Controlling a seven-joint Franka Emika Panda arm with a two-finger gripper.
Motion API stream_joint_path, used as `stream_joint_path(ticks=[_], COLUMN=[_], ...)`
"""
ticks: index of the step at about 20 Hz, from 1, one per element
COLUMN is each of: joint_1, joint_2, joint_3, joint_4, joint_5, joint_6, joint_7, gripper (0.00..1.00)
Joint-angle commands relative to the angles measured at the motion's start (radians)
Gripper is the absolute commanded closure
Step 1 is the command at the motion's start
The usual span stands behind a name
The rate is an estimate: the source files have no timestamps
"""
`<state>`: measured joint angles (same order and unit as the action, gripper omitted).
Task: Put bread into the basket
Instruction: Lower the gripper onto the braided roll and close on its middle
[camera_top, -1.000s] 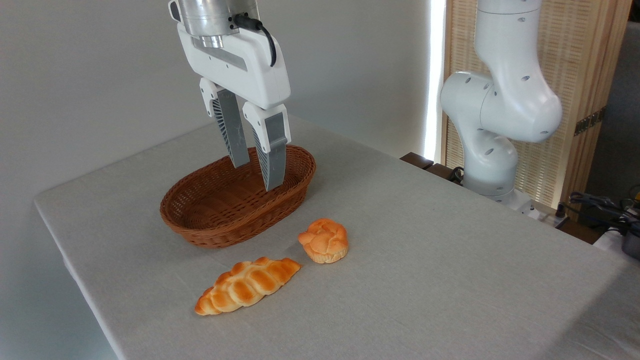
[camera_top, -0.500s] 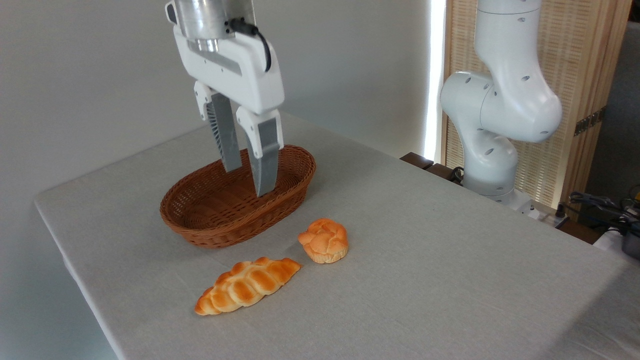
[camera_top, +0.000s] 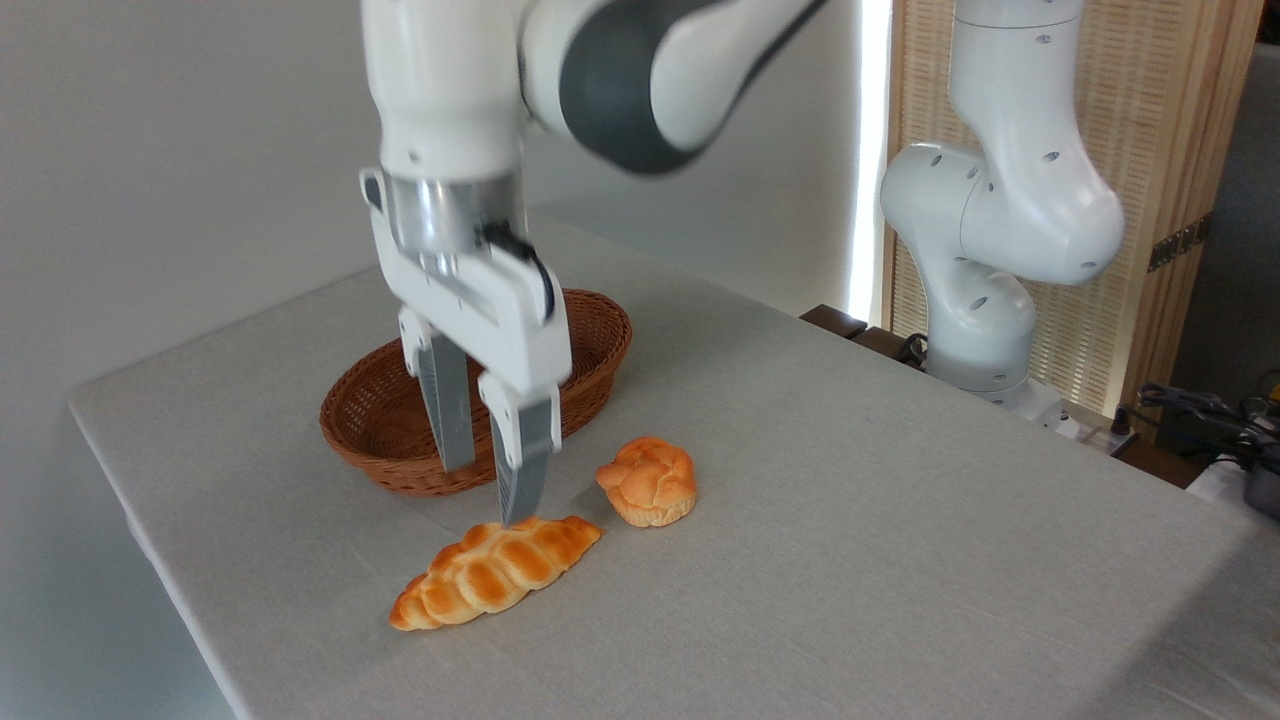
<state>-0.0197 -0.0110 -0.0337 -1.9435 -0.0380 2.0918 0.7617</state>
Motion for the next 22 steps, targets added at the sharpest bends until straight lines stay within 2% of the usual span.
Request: stream_joint_path(ticks=[1,4,19,20,21,22], joint_1=[-0.003,-0.003,-0.002,0.000,0.000,0.001], joint_2=[-0.012,0.023,0.101,0.106,0.106,0.109], joint_3=[-0.003,-0.043,-0.045,-0.045,-0.045,-0.045], joint_4=[-0.124,-0.126,-0.130,-0.129,-0.129,-0.129], joint_5=[-0.017,-0.022,-0.014,-0.014,-0.013,-0.013], joint_6=[0.145,0.146,0.177,0.188,0.191,0.192], joint_7=[-0.007,-0.007,0.021,0.007,-0.002,-0.007], gripper=[0.00,0.00,0.01,0.07,0.21,0.40])
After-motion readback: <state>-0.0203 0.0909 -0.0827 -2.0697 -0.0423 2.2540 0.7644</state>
